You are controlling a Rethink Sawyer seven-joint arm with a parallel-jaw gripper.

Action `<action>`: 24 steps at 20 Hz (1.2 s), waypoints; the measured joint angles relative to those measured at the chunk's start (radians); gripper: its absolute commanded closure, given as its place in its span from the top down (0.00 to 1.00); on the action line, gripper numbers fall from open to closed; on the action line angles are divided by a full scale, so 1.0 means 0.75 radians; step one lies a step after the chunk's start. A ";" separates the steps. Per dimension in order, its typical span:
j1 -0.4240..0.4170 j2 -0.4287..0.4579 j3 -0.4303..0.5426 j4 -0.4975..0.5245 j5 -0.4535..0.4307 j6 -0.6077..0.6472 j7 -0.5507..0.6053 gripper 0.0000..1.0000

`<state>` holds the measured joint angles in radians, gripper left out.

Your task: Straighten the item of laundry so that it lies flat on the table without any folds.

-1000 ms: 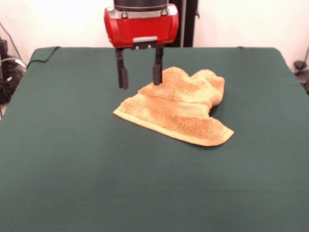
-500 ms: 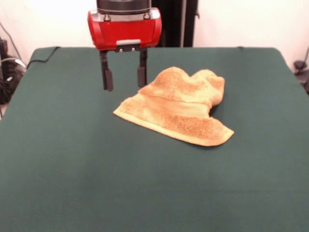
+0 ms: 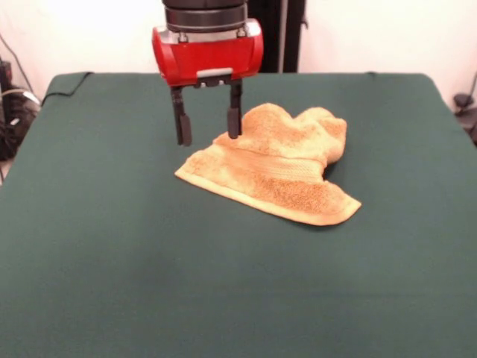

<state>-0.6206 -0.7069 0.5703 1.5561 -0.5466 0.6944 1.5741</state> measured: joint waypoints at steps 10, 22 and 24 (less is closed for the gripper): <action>-0.001 0.028 0.014 0.040 -0.008 -0.017 0.000 1.00; -0.023 0.114 0.014 0.046 -0.019 -0.095 0.000 1.00; -0.030 0.129 0.014 0.046 -0.023 -0.107 0.000 1.00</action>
<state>-0.6429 -0.6101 0.5811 1.5908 -0.5636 0.6140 1.5741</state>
